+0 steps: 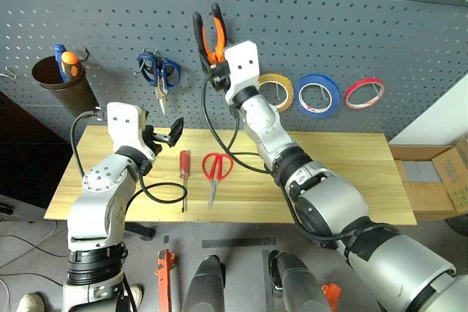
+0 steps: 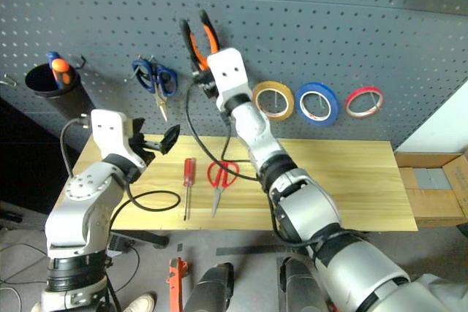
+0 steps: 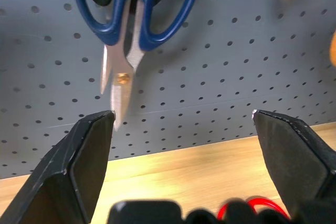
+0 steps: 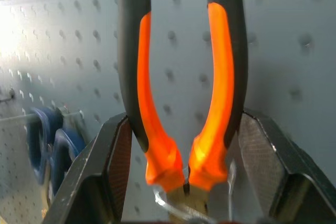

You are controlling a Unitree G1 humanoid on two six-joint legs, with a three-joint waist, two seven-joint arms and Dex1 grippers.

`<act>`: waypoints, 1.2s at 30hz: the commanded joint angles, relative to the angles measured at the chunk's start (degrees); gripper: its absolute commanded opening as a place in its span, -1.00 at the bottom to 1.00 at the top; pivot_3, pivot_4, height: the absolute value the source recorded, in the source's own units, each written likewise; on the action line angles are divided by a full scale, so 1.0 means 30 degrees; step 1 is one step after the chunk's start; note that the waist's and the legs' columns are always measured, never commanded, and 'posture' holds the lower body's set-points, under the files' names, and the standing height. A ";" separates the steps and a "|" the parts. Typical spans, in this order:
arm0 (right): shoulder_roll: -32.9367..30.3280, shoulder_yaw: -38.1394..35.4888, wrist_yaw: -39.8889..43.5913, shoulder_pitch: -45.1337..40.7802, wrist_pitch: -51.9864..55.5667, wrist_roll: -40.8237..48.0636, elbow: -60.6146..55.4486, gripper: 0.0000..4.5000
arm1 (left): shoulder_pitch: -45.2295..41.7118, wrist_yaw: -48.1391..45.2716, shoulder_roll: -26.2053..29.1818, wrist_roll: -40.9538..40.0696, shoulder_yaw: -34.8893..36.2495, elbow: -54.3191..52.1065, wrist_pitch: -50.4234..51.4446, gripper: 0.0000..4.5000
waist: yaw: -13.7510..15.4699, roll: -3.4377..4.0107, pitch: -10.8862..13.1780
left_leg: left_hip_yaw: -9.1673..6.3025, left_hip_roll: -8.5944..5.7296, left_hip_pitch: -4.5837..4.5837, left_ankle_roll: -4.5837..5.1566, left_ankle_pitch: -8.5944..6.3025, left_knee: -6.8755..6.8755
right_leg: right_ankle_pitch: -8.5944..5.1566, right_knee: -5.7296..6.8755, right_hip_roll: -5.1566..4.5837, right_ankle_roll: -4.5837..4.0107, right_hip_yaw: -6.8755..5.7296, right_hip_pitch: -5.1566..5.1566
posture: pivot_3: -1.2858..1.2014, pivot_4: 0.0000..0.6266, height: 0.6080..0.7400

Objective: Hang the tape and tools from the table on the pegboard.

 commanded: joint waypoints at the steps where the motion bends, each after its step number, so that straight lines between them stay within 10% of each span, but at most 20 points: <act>1: 0.4329 0.0053 0.0942 0.1082 0.1552 0.0253 -0.0155 0.11 | 0.0057 -0.0001 0.0156 -0.0004 0.0445 -0.0437 -0.0607 1.00 | -0.0063 -0.0003 -0.0006 | 0.0000 0.0002 0.0016 -0.0003 0.0002 -0.0018 | -0.0004 0.0004 0.0000 -0.0008 -0.0002 0.0005 | 0.20 -0.17 1.00; 6: 0.3358 -0.0128 0.1308 0.0972 0.2428 0.0255 -0.0678 0.11 | -0.0144 0.0121 -0.0210 0.0159 0.0204 0.0155 -0.1259 1.00 | -0.0136 -0.0004 -0.0013 | -0.0008 0.0042 0.0051 -0.0051 0.0033 -0.0044 | -0.0022 0.0028 0.0020 -0.0040 -0.0047 0.0010 | 0.17 -0.23 1.00; 12: 0.1159 -0.0344 0.2641 0.1770 0.3265 0.0307 -0.2720 0.97 | -0.1129 0.0004 -0.1234 0.0543 -0.0774 0.2017 -0.2808 1.00 | -0.0102 -0.0029 -0.0036 | -0.0038 0.0104 0.0013 -0.0212 0.0127 -0.0039 | -0.0008 0.0011 0.0038 -0.0061 -0.0149 0.0018 | 0.10 -0.38 1.00; 26: -0.7495 0.1693 0.9473 1.3609 1.0763 0.0349 -2.2953 0.99 | -0.1744 0.0569 -0.4877 0.3358 -0.4643 0.7739 -0.6616 1.00 | -0.1162 -0.0068 -0.1169 | -0.0070 -0.0026 -0.0096 -0.0382 0.0179 -0.0012 | 0.0062 -0.0037 -0.0087 -0.0010 -0.0201 0.0006 | -0.12 -0.69 1.00; 36: -1.0998 0.3221 1.4418 1.7420 0.5217 0.0184 -2.1889 0.99 | 0.1543 0.5492 -0.7210 0.6630 -0.5937 0.8153 -0.4138 1.00 | -0.3452 -0.0075 -0.1739 | -0.0061 -0.0046 0.0412 -0.0220 0.0269 -0.0014 | -0.0041 -0.0044 -0.0057 0.0073 -0.0148 0.0483 | -0.11 -0.72 1.00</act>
